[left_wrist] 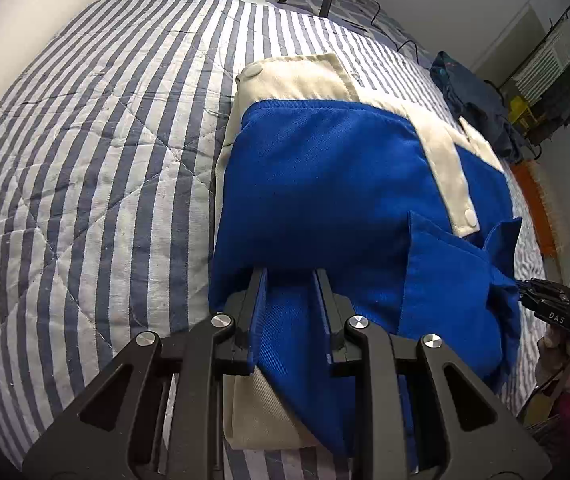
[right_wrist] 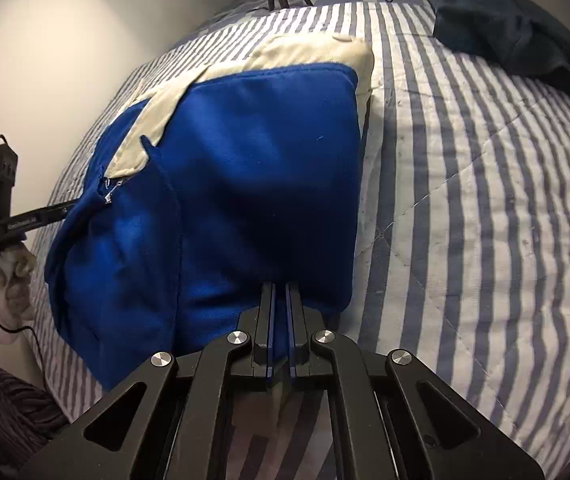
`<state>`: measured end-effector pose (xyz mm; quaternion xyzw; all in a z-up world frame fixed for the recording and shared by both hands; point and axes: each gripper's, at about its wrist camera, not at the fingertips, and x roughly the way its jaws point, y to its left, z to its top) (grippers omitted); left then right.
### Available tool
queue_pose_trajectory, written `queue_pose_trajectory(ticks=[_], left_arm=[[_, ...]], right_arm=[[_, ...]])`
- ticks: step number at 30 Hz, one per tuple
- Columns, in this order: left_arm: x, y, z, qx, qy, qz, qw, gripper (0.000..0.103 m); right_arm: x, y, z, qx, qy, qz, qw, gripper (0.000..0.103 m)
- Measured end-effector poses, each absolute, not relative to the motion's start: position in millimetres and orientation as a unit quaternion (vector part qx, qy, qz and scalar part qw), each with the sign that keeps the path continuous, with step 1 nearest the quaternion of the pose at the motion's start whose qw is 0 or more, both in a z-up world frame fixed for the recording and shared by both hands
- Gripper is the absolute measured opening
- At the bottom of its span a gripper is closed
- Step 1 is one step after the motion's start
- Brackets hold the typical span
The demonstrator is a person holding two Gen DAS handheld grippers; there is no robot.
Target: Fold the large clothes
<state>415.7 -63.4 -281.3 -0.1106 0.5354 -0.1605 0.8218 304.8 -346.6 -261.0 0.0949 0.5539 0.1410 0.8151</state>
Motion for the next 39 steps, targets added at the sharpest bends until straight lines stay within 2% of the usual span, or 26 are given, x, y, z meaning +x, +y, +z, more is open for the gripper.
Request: queue_pose_trajectory(ticks=[3,8,16,19,21,25,27,32,36,37,39], left_arm=[[417,-53,-271,-0.139,0.538,-0.167,0.815,0.023],[419,-33,-249,-0.175,0.509,-0.163,0.827,0.026],[422,-24,-246,-0.182,0.508,-0.157,0.827,0.026],[423,-27,-246,-0.179,0.508,-0.155,0.828,0.026],[424,-25,-246,-0.187,0.507,-0.156,0.827,0.026],[425,-23,-242,-0.194,0.502,-0.156,0.829,0.026],[426,-22,-243,-0.199,0.503,-0.156,0.826,0.029],[425,-11,-251,-0.233,0.515,-0.157,0.81,0.054],[430,11,-264,-0.302,0.525,-0.157,0.78,0.062],[432,16,-269,-0.323,0.529,-0.162,0.768,0.064],[434,24,-277,-0.345,0.536,-0.164,0.753,0.064]], right_arm=[[305,-348,-247,0.084,0.55,0.144,0.819,0.003],[308,-361,-205,0.108,0.466,0.159,0.864,0.004],[363,-365,-249,0.145,0.475,0.113,0.861,0.004],[369,-366,-255,0.166,0.485,0.108,0.852,0.0],[370,-369,-243,0.162,0.491,0.114,0.848,0.0],[371,-379,-212,0.159,0.424,0.1,0.886,0.005],[377,-385,-218,0.175,0.426,0.084,0.884,0.01],[387,-383,-255,0.169,0.477,0.071,0.859,0.01],[387,-385,-245,0.17,0.473,0.073,0.862,0.011],[384,-386,-241,0.177,0.47,0.079,0.861,0.016],[375,-393,-234,0.187,0.468,0.079,0.86,0.035]])
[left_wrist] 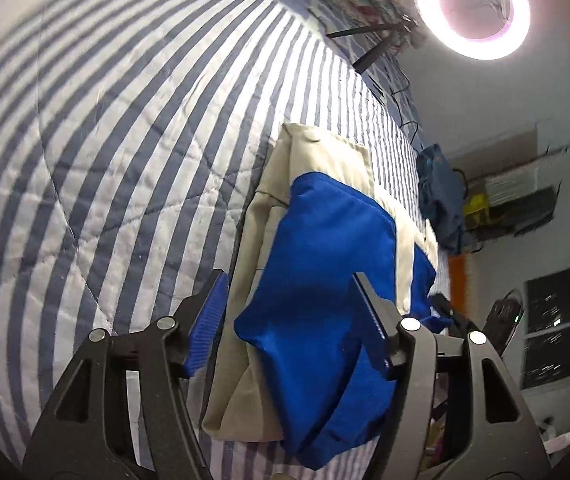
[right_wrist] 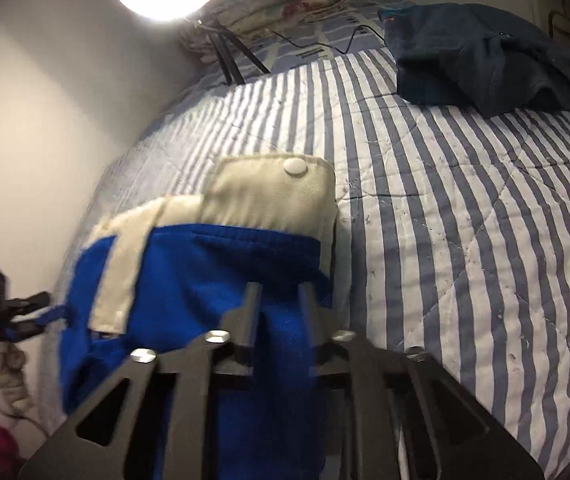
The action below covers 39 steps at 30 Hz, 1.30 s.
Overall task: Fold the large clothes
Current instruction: 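Press the sides of the folded bundle inward with both open tools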
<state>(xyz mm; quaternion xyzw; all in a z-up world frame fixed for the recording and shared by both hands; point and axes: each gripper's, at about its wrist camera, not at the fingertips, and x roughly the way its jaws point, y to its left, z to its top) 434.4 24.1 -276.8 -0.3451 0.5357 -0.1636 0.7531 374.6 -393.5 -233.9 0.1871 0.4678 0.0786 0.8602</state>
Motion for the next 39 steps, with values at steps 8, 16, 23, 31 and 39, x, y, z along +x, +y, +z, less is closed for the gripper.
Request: queue_pose_trajectory(ticks=[8,16,23,31,39], left_arm=[[434,37,-310,-0.411,0.559,-0.18,0.697,0.064],[433,38,-330,-0.437,0.562,-0.206,0.671,0.064],[438,37,-333,-0.434,0.567,-0.213,0.667,0.064],[451,24,-324,-0.395,0.582,-0.2,0.682,0.064],[454,5,-311,-0.331,0.594,-0.187,0.709,0.064]], right_arm=[[346,-417,-236,0.236,0.501,0.134,0.822,0.066],[335,-441,-280,0.347,0.524,0.167,0.759,0.066],[328,-452,-284,0.379,0.515,0.211,0.74,0.065],[340,-432,-289,0.368,0.528,0.242,0.726,0.057],[347,-405,-294,0.346,0.532,0.251,0.731,0.056]])
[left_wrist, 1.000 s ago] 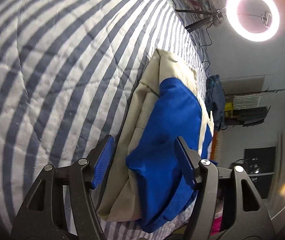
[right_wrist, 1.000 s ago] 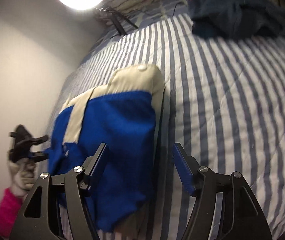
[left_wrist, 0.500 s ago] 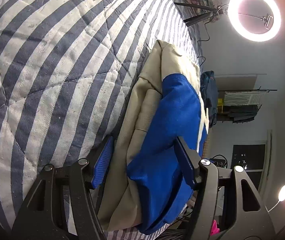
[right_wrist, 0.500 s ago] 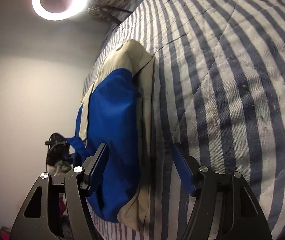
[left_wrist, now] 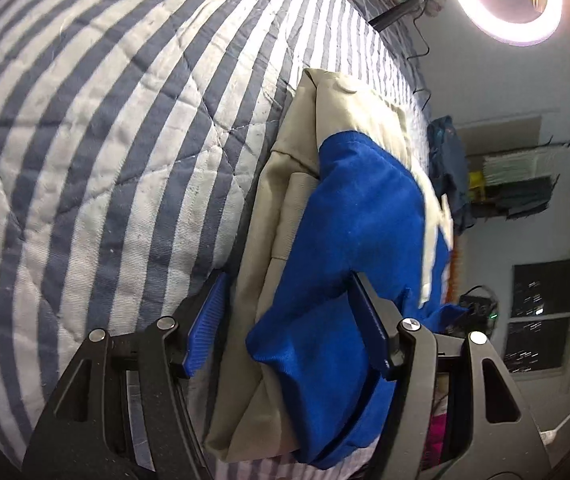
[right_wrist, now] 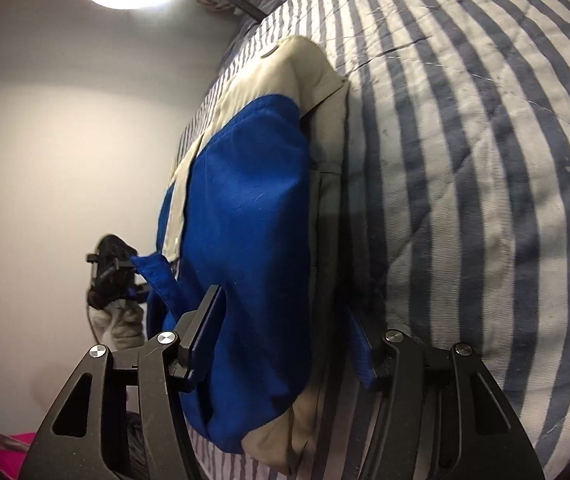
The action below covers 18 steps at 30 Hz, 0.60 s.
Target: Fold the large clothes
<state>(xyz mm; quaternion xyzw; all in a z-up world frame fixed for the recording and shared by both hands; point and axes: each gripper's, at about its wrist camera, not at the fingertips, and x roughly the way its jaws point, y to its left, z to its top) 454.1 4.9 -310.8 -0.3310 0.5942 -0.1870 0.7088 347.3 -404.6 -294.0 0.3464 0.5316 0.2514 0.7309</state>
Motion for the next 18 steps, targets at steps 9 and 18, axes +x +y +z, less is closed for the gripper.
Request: queue_pose_trajectory(ticks=[9,18], left_arm=[[457,-17,-316,-0.372,0.581,-0.207,0.694,0.064],[458,-14,-319,-0.367,0.57,-0.202,0.706,0.064]], right_arm=[[346,-405,-296,0.355,0.525,0.244,0.735,0.045],[351,-389,-294,0.35,0.526,0.23,0.74,0.043]])
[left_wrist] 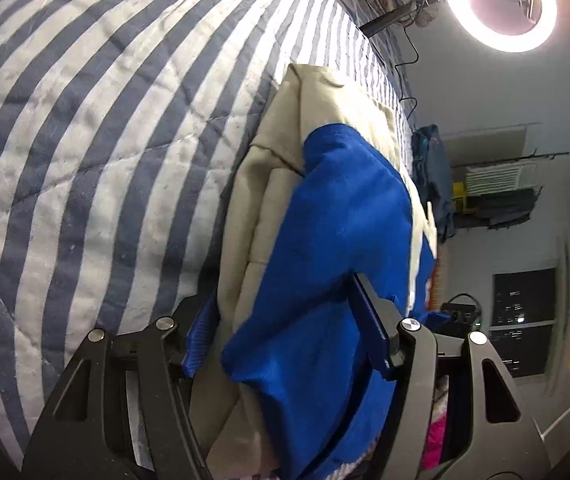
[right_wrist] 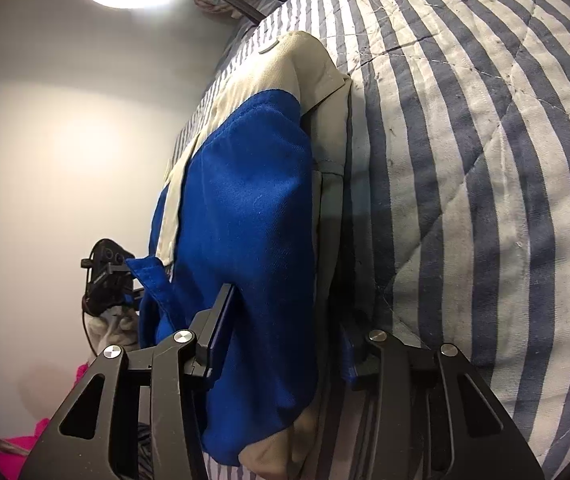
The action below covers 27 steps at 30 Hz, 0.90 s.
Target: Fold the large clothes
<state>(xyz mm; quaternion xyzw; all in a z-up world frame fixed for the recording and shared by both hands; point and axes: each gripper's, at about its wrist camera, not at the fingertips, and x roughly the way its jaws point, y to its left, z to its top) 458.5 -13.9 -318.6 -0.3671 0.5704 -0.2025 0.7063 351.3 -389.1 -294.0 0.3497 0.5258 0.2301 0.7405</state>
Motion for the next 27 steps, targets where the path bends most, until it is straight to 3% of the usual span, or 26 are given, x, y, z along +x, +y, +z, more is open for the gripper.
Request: queue_pose_trajectory(ticks=[4,8,11,27], left_arm=[[458,-32,-305,-0.317,0.566,-0.18,0.74,0.051],[454,-43,-285,-0.278,0.552,-0.182,0.765,0.035],[449,-55,-269,-0.245,0.538,-0.183,0.785,0.028],[434,-98,-221,-0.193,0.499,-0.212,0.818,0.02]], right_arm=[[353,-374,-284,0.31,0.532,0.211,0.759,0.043],[351,-354,-263,0.235,0.536,0.189,0.789,0.029],[348,-342,-246,0.197,0.531,0.175,0.805,0.024],[336,-313,-192,0.09,0.511,0.152,0.841,0.017]])
